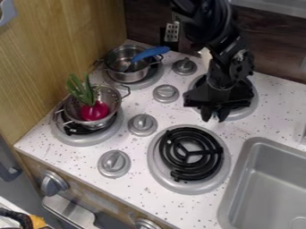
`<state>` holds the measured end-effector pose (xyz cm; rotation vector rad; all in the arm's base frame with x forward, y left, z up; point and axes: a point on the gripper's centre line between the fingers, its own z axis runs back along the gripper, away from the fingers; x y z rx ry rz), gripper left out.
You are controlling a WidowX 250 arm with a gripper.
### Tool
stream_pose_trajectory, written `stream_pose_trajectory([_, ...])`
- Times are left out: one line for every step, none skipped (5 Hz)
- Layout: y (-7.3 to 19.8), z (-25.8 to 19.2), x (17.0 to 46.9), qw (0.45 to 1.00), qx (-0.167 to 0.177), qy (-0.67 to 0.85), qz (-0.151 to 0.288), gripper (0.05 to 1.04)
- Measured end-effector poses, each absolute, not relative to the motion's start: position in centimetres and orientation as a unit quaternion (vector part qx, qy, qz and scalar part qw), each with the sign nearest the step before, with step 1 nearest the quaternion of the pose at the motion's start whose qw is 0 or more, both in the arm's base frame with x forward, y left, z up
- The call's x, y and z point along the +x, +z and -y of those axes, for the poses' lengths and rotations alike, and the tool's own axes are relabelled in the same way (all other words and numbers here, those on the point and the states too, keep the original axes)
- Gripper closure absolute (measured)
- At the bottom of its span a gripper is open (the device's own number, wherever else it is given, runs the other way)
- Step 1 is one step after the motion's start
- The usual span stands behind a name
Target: Move the fork in the left upper side of the burner
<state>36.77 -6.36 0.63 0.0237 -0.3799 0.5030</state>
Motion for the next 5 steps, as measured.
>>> stream_pose_trajectory([0.5,6.4,35.3,0.938,0.008,0.314,0.145,0.807])
stream_pose_trajectory([-0.1,6.7,33.6,0.933,-0.003,0.350,0.087,0.807])
stream_pose_trajectory([0.2,5.0,33.0,0.909,-0.041,0.412,0.057,0.807])
stream_pose_trajectory([-0.3,4.5,32.7,0.886,-0.053,0.457,0.053,0.807])
stream_pose_trajectory([0.2,3.1,33.2,0.857,-0.074,0.509,0.035,0.807])
